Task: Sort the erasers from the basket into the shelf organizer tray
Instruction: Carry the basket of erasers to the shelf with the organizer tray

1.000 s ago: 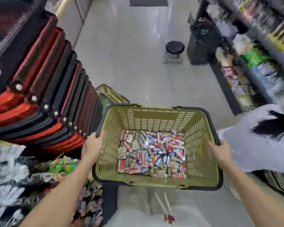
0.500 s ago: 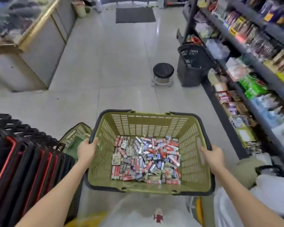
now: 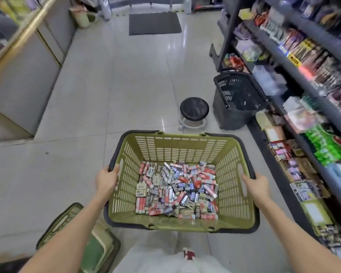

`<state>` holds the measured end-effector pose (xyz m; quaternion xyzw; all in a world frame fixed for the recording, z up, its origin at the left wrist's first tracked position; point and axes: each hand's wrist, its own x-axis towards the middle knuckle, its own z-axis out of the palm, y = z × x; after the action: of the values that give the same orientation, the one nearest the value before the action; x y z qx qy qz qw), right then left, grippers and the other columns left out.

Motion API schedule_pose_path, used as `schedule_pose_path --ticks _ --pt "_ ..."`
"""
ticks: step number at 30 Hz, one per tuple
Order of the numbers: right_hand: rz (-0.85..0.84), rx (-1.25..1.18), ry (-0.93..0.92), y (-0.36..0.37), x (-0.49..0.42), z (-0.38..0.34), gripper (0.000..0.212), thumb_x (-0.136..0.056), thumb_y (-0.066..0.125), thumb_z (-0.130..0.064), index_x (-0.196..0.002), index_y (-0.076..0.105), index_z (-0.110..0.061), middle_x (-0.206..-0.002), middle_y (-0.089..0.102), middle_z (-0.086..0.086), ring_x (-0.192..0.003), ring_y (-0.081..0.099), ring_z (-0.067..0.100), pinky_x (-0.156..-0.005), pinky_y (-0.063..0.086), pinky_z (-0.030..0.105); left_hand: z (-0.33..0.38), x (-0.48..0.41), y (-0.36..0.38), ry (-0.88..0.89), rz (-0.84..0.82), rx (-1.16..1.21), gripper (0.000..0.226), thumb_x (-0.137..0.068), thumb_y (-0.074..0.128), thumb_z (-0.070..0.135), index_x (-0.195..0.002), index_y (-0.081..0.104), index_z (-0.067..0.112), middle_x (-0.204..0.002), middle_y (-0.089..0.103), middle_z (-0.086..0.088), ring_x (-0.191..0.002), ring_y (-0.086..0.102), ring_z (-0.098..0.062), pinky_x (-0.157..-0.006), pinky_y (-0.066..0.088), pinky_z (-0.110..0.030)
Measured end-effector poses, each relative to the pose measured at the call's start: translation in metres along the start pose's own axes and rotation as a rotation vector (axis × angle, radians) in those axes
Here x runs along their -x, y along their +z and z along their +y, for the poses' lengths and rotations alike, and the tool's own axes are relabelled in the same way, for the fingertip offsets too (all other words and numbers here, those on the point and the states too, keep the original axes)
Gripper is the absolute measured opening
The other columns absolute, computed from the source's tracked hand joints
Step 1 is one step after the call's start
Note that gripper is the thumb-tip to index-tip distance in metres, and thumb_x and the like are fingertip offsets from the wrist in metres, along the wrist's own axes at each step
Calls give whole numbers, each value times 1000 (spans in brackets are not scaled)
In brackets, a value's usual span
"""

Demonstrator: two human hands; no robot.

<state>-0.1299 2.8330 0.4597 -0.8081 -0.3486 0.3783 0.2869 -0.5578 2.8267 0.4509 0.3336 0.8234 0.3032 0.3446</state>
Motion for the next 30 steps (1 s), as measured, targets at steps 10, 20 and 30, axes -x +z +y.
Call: schedule_pose_path --ticks 10,20,30 --pt "107 48 23 35 -187 -148 27 -86 62 -22 -63 53 -10 -56 52 8 -55 51 27 -53 36 31 183 -208 73 77 -75 -49 30 -96 49 32 -79 55 8 -59 54 -9 -54 51 -26 -56 41 -33" --pt "134 68 14 67 -416 -277 18 -85 63 -24 -79 63 -8 -71 63 13 -60 53 24 -53 36 29 364 -391 179 123 -69 -74 34 -97 50 29 -81 56 0 -64 56 -16 -63 55 -30 -67 46 -42" --pt "204 84 67 91 -595 -403 22 -84 62 -29 -73 61 -10 -65 64 11 -58 59 26 -54 43 32 528 -566 258 197 -114 -144 33 -98 47 33 -90 58 2 -69 60 -17 -65 58 -32 -68 48 -44"
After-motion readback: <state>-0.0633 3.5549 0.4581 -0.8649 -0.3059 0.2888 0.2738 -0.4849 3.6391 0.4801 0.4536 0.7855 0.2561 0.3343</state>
